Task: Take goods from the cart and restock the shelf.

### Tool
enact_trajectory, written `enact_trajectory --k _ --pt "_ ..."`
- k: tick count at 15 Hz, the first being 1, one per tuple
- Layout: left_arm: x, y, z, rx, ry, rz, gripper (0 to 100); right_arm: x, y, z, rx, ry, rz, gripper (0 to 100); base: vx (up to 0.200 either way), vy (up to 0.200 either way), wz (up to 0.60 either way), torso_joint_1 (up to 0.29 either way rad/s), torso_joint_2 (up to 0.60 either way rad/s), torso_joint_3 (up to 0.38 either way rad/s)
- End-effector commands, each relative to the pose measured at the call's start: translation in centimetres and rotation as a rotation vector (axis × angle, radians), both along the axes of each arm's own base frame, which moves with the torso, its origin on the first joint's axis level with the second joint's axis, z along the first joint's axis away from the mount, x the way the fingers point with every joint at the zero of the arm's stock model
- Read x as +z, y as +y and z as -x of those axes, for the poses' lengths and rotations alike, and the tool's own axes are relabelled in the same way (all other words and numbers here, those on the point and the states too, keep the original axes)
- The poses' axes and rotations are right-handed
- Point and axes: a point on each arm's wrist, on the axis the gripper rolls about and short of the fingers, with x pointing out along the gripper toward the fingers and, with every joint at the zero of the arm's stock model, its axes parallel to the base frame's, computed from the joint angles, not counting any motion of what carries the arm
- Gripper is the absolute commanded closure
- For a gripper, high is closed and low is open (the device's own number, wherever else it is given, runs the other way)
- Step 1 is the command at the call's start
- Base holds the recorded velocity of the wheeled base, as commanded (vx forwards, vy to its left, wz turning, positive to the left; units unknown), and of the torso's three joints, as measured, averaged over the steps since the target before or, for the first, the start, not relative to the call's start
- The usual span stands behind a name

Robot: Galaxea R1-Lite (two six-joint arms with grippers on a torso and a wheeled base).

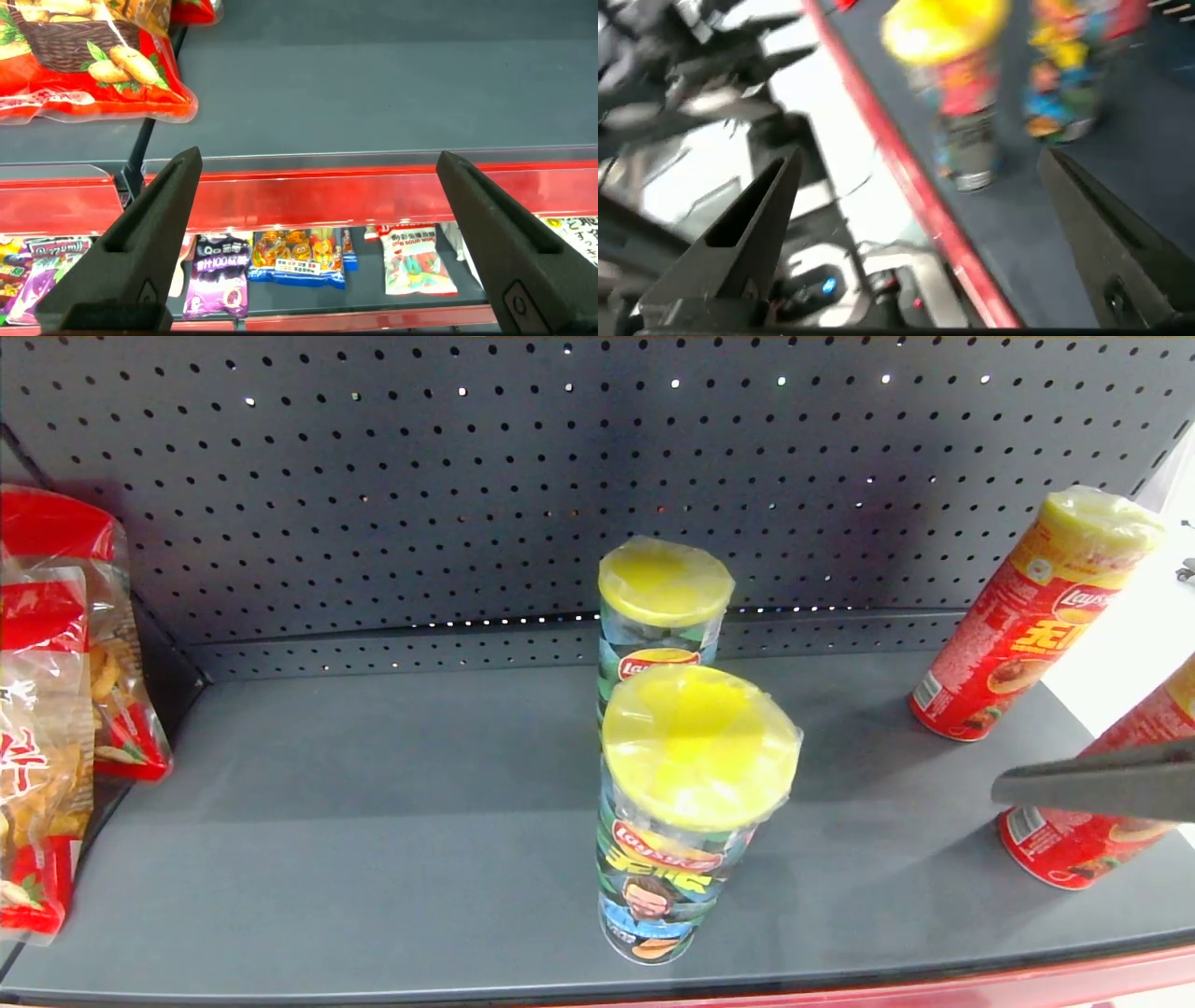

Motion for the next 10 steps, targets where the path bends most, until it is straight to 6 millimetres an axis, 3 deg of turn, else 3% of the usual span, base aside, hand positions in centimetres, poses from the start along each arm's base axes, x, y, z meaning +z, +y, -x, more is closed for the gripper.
enact_trajectory --k 1,10 --pt "0.0 0.0 0.0 0.001 0.002 0.001 0 -1.7 0.8 0.2 0.047 0.034 0.06 0 0.0 0.0 0.0 0.0 0.0 0.0" --pt "0.0 0.0 0.0 0.0 0.002 0.001 0 -5.7 2.7 -2.0 -0.019 0.093 0.151 0 0.0 0.0 0.0 0.0 0.0 0.0"
